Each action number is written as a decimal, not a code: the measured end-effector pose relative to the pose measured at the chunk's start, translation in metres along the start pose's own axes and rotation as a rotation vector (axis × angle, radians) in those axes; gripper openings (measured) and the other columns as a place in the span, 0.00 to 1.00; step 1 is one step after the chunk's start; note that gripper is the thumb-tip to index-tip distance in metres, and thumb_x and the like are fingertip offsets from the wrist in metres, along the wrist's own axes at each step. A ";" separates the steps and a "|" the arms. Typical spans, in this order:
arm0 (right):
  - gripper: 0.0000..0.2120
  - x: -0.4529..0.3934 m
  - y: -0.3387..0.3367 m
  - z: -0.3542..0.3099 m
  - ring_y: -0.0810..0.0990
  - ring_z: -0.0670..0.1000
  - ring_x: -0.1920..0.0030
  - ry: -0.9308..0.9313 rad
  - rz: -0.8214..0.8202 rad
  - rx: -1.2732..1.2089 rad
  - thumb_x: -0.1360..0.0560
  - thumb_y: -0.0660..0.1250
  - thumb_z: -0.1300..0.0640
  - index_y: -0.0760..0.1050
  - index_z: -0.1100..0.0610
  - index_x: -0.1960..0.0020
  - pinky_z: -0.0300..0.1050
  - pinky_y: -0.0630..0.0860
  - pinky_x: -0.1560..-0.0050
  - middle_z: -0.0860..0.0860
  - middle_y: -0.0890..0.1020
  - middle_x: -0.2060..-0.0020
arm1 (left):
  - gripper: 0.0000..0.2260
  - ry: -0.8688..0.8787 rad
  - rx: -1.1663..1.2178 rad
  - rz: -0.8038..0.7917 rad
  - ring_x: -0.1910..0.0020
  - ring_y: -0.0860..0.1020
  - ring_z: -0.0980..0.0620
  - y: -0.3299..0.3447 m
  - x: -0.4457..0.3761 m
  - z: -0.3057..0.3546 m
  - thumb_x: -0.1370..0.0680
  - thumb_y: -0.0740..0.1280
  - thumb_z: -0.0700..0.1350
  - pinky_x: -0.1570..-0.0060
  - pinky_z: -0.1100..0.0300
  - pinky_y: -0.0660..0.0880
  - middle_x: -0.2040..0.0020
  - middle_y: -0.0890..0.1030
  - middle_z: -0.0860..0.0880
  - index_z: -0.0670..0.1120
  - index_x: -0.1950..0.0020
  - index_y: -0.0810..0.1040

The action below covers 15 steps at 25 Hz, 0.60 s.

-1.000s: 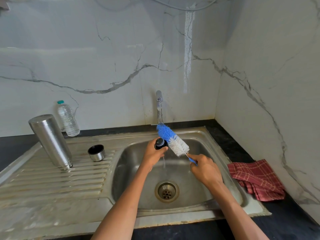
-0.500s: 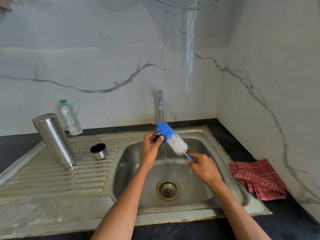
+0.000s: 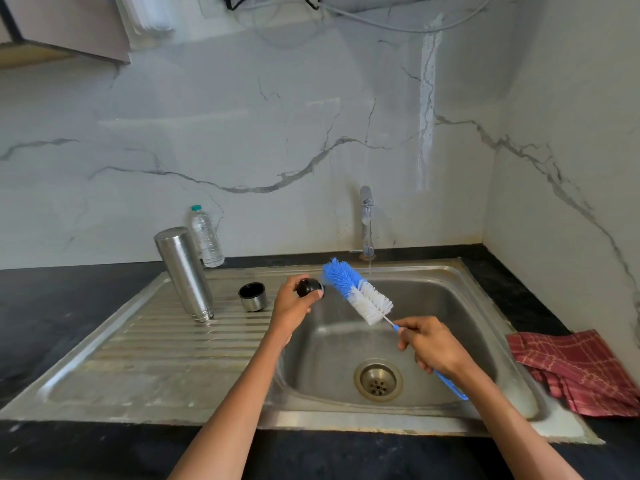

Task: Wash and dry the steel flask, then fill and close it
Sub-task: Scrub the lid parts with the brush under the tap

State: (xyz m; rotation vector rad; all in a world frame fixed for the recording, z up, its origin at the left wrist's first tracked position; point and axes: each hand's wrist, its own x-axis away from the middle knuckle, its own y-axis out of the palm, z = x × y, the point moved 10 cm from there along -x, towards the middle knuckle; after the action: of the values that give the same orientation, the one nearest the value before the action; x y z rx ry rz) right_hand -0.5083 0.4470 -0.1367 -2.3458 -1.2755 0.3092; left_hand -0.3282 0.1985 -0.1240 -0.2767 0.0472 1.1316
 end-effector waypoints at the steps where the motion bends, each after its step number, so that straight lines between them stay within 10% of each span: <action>1: 0.13 0.001 0.001 -0.002 0.74 0.48 0.74 -0.012 0.001 0.027 0.19 0.62 0.60 0.80 0.45 0.45 0.44 0.73 0.72 0.51 0.85 0.61 | 0.20 -0.008 -0.063 -0.058 0.48 0.81 0.52 -0.004 0.002 0.000 0.25 0.77 0.41 0.54 0.58 0.81 0.39 0.80 0.46 0.51 0.35 0.78; 4: 0.14 0.005 0.004 -0.007 0.74 0.48 0.76 -0.041 0.010 0.127 0.19 0.61 0.61 0.81 0.48 0.44 0.44 0.74 0.73 0.51 0.84 0.62 | 0.30 -0.004 -0.248 -0.182 0.37 0.77 0.51 -0.007 0.008 0.002 0.26 0.77 0.40 0.38 0.55 0.76 0.32 0.75 0.49 0.48 0.26 0.72; 9: 0.14 0.011 0.012 -0.018 0.74 0.45 0.76 -0.090 0.004 0.235 0.19 0.59 0.59 0.80 0.46 0.42 0.42 0.74 0.73 0.49 0.84 0.62 | 0.20 0.026 -0.301 -0.170 0.44 0.78 0.55 -0.013 0.013 0.025 0.25 0.77 0.42 0.52 0.70 0.72 0.42 0.80 0.52 0.48 0.35 0.78; 15: 0.13 0.012 0.020 -0.026 0.76 0.41 0.73 -0.143 0.016 0.319 0.18 0.60 0.55 0.81 0.47 0.38 0.41 0.74 0.65 0.47 0.83 0.62 | 0.17 0.157 -0.332 -0.062 0.44 0.81 0.55 -0.041 0.022 0.031 0.25 0.77 0.49 0.41 0.59 0.75 0.43 0.82 0.53 0.50 0.38 0.80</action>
State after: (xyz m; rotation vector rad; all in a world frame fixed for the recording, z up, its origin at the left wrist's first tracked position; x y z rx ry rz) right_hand -0.4764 0.4408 -0.1235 -2.0927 -1.1729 0.6453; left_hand -0.2855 0.2090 -0.0904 -0.6590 -0.0109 1.0516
